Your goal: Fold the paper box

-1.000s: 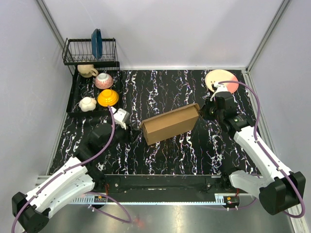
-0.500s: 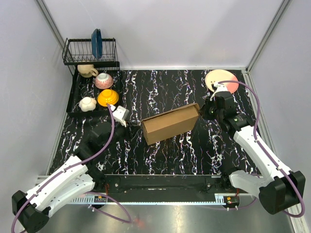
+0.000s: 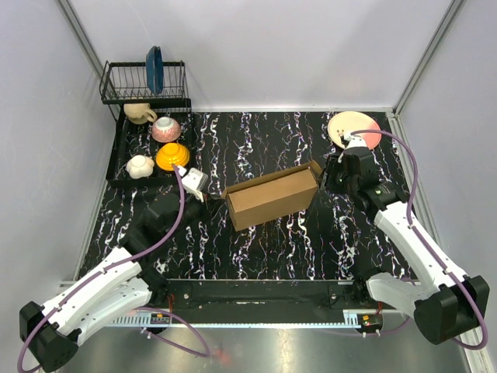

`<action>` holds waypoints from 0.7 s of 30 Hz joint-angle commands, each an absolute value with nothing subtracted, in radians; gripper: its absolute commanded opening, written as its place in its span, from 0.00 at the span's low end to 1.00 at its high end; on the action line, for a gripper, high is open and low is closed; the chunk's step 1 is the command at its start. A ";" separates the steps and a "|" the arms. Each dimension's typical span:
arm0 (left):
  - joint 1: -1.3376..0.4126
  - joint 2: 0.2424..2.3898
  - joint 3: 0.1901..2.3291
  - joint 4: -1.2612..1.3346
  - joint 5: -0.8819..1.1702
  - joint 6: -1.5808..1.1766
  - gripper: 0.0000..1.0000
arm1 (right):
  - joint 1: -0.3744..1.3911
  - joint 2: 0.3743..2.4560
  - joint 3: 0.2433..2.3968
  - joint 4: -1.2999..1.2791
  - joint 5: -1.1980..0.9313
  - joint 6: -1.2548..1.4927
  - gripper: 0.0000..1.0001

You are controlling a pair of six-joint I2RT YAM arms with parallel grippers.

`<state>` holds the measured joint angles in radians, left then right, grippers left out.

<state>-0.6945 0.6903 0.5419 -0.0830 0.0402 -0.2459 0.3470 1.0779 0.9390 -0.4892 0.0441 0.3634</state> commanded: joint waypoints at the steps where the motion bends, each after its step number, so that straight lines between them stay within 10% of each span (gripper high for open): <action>1: -0.703 0.693 0.577 -0.037 0.055 -0.241 0.08 | 0.353 1.032 0.989 -0.503 0.081 0.365 0.47; 21: -0.704 0.698 0.584 -0.058 0.031 -0.229 0.06 | 0.353 1.055 1.040 -0.480 0.087 0.313 0.36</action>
